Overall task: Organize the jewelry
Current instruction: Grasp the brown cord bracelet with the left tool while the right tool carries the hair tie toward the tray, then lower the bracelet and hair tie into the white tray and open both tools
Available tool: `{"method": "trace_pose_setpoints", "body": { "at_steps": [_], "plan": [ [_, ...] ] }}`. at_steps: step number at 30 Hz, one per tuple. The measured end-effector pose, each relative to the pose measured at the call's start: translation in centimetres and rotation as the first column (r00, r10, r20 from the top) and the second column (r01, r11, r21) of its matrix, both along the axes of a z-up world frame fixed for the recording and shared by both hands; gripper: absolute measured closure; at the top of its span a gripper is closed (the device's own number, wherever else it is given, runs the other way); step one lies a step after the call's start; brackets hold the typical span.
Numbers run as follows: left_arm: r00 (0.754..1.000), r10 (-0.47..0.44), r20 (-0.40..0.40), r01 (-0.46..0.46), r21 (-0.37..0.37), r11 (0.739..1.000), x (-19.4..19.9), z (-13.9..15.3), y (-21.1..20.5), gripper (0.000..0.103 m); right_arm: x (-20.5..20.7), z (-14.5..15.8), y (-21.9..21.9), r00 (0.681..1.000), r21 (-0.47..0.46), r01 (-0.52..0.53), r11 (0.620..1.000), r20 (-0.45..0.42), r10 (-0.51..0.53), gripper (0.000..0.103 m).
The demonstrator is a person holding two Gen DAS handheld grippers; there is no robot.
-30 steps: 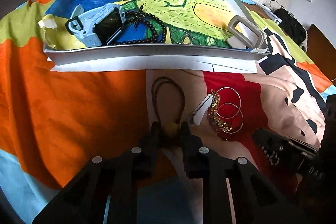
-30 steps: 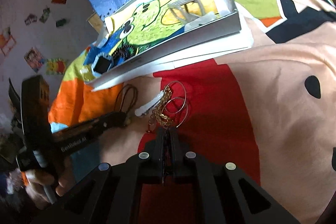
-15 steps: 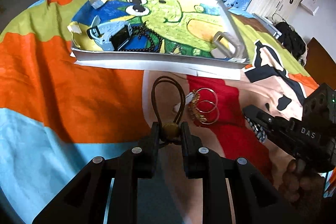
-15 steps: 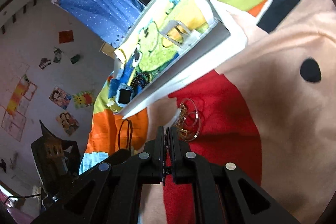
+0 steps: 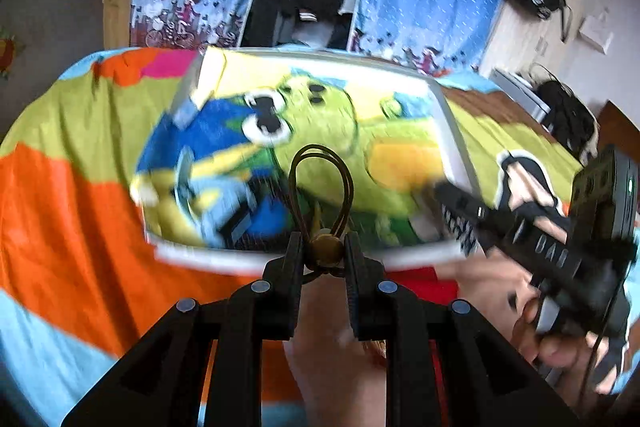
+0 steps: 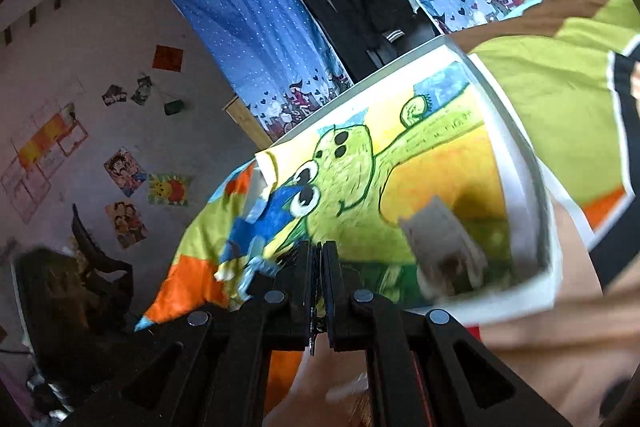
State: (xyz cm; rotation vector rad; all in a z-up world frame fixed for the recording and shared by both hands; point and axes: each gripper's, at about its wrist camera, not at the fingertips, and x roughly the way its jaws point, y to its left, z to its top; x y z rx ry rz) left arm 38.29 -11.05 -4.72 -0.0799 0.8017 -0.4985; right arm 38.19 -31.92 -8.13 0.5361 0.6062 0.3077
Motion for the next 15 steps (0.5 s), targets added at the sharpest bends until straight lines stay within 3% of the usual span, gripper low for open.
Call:
{"method": "trace_pose_setpoints", "body": {
  "at_steps": [7, 15],
  "plan": [
    [0.999, -0.001, -0.048, 0.004, 0.057, 0.998, 5.7, -1.3, -0.4, 0.087, 3.0, -1.0, 1.8, 1.000, -0.143, -0.019, 0.990, 0.008, 0.021, 0.097],
    [0.992, 0.014, -0.124, -0.001, 0.105, 0.994, 7.2, -3.6, -0.5, 0.087, 3.3, -2.1, 3.8, 1.000, -0.360, -0.021, 0.933, 0.001, 0.022, 0.097]
  ]
}}
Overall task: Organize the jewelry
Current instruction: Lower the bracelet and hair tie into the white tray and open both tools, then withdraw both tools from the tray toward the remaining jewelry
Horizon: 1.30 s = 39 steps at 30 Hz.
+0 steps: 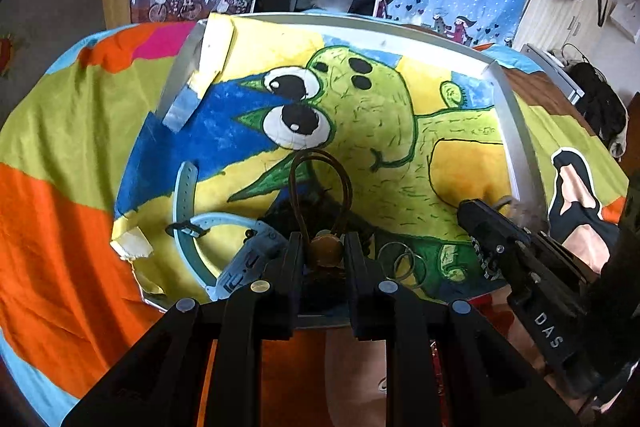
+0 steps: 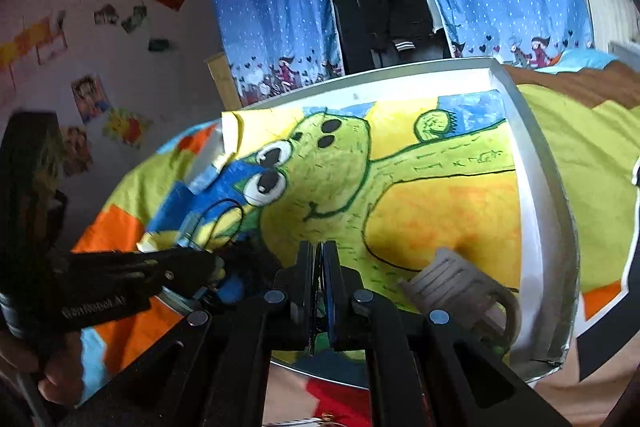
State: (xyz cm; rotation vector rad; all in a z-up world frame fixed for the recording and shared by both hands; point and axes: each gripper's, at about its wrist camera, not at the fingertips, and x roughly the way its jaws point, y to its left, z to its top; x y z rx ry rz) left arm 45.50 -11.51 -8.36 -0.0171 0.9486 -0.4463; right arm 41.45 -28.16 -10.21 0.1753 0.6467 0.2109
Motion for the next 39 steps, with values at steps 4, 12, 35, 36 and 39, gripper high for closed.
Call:
{"method": "trace_pose_setpoints", "body": {
  "at_steps": [4, 12, 35, 36, 39],
  "plan": [
    [1.000, 0.018, -0.020, -0.018, -0.008, 1.000, 0.3, -0.3, 0.1, 0.087, 0.4, -0.5, -0.3, 1.000, -0.032, 0.018, 0.999, -0.012, -0.018, 0.097],
    [0.999, 0.028, -0.023, -0.028, -0.001, 1.000, 0.0, 0.3, -0.3, 0.083, 0.4, -0.7, -0.9, 0.999, -0.031, 0.021, 0.999, -0.035, -0.022, 0.097],
    [0.963, 0.213, 0.167, -0.194, -0.122, 0.973, -7.6, 10.5, 2.4, 0.020, -7.0, 9.4, -5.8, 0.978, 0.105, 0.085, 0.991, 0.180, -0.103, 0.022],
    [0.957, 0.223, 0.187, -0.201, -0.133, 0.971, -8.5, 11.0, 2.6, 0.012, -7.6, 9.8, -5.9, 0.975, 0.111, 0.084, 0.990, 0.194, -0.105, 0.020],
    [0.940, 0.243, 0.240, -0.210, -0.155, 0.965, -10.8, 12.6, 3.1, 0.008, -9.8, 11.4, -6.1, 0.964, 0.117, 0.082, 0.990, 0.244, -0.109, 0.010]
  ]
}}
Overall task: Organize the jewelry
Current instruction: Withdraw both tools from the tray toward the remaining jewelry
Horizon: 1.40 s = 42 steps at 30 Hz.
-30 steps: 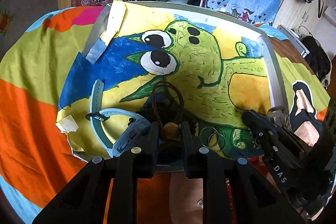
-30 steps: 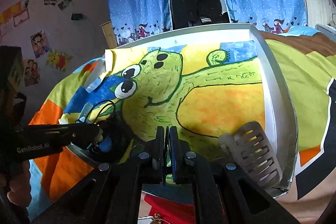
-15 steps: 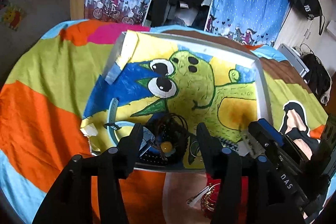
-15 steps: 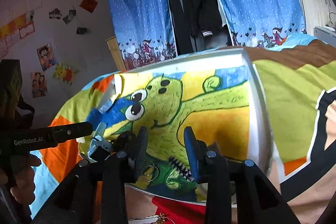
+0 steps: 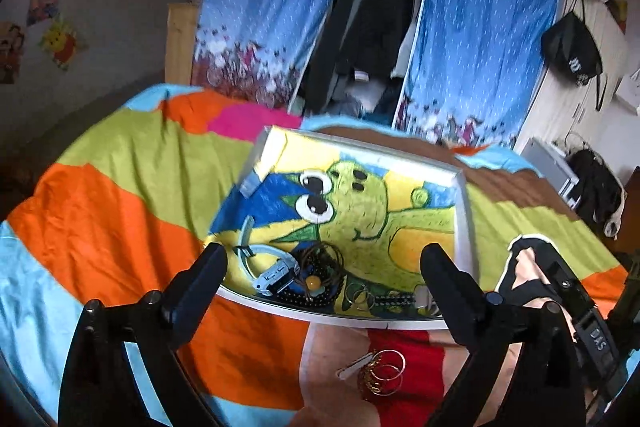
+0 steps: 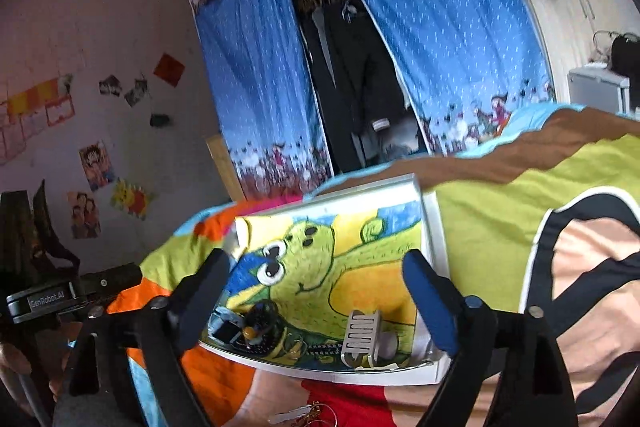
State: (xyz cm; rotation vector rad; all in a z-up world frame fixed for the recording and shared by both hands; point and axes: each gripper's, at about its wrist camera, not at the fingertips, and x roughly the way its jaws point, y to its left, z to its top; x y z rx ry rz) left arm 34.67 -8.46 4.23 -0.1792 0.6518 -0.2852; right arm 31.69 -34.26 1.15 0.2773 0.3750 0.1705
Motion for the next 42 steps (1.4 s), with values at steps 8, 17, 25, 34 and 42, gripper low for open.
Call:
{"method": "trace_pose_setpoints", "body": {
  "at_steps": [8, 17, 25, 34, 42],
  "plan": [
    [0.990, 0.014, 0.139, -0.019, 0.035, 0.999, -6.5, 2.9, 0.3, 0.003, -7.3, 3.4, 0.8, 0.986, -0.052, 0.029, 0.998, 0.167, -0.020, 0.000],
    [0.982, 0.005, 0.190, -0.012, 0.034, 0.999, -13.3, 3.2, 0.6, 0.002, -15.1, 2.7, 1.6, 0.972, -0.106, 0.071, 0.992, 0.229, -0.045, 0.000],
    [0.978, 0.011, 0.208, -0.020, 0.039, 0.999, -18.2, 0.9, 1.5, 0.002, -19.4, 0.5, 1.9, 0.988, -0.149, 0.109, 0.983, 0.128, -0.090, 0.000],
    [0.991, -0.025, 0.133, 0.012, 0.093, 0.996, -21.7, -4.0, 2.5, 0.002, -21.2, -1.4, 4.1, 0.994, -0.196, 0.106, 0.975, 0.006, -0.107, 0.000],
    [0.999, 0.020, 0.051, -0.027, 0.147, 0.989, -21.7, -8.1, 3.6, 0.002, -17.9, -4.8, 6.4, 0.972, -0.318, 0.046, 0.947, -0.203, -0.115, 0.000]
  ]
}}
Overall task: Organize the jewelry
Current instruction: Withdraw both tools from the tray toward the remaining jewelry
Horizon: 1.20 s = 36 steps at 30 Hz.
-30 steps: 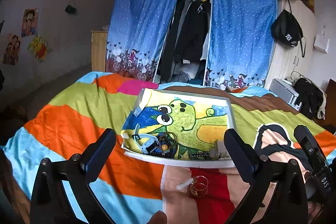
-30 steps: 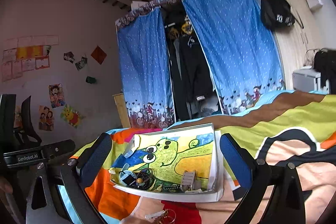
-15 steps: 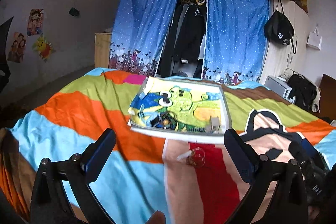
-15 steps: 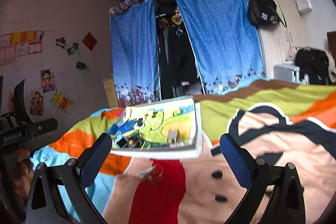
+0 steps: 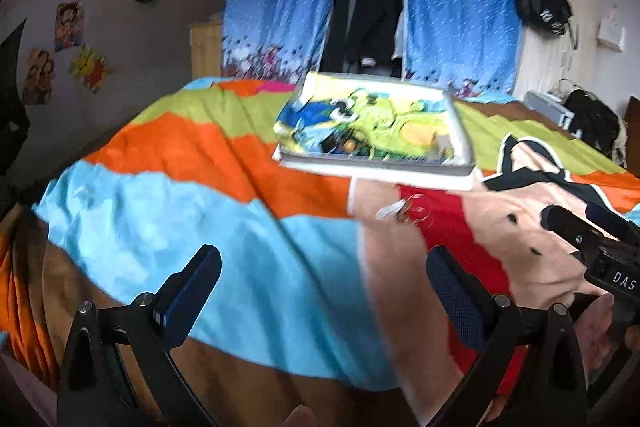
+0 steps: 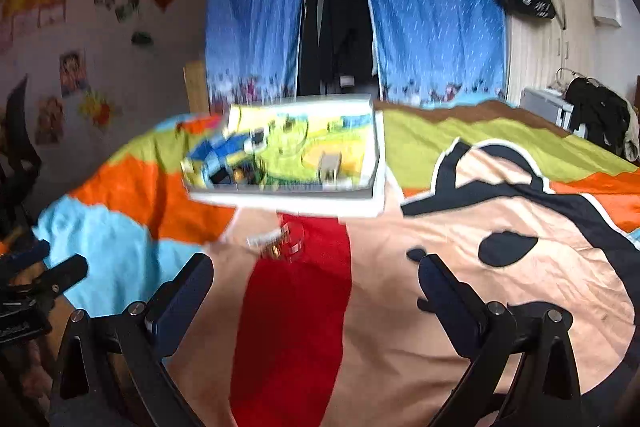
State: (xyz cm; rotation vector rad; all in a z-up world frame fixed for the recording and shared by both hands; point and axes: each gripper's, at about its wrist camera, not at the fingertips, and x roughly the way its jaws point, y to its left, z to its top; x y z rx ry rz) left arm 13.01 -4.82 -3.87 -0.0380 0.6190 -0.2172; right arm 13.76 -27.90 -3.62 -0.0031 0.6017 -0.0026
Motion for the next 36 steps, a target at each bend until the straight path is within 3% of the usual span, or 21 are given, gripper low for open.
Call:
{"method": "trace_pose_setpoints", "body": {
  "at_steps": [4, 11, 22, 28, 36],
  "plan": [
    [0.998, 0.036, -0.060, -0.036, 0.001, 0.999, 0.9, -0.9, 0.7, 0.002, 0.6, -1.0, 0.5, 0.998, -0.026, -0.005, 1.000, -0.059, 0.003, 0.000],
    [0.995, 0.049, -0.092, -0.050, -0.003, 0.999, 2.3, -1.3, 1.2, 0.002, 1.1, -1.6, 0.9, 0.995, -0.039, -0.014, 0.999, -0.102, 0.009, 0.000],
    [0.991, -0.039, -0.127, 0.046, 0.046, 0.998, 6.5, -2.1, -0.3, 0.002, 2.9, -2.6, -0.8, 0.977, 0.025, 0.043, 0.999, -0.210, -0.037, 0.000],
    [0.986, -0.081, -0.146, 0.091, 0.065, 0.994, 8.9, -3.0, -1.0, 0.002, 4.4, -3.3, -2.1, 0.959, 0.133, 0.048, 0.990, -0.282, -0.009, 0.000],
    [0.982, -0.087, -0.165, 0.105, 0.104, 0.989, 13.0, -4.2, -1.9, 0.002, 10.2, -4.8, -5.7, 0.929, 0.361, 0.019, 0.932, -0.352, 0.117, 0.000]
  ]
}}
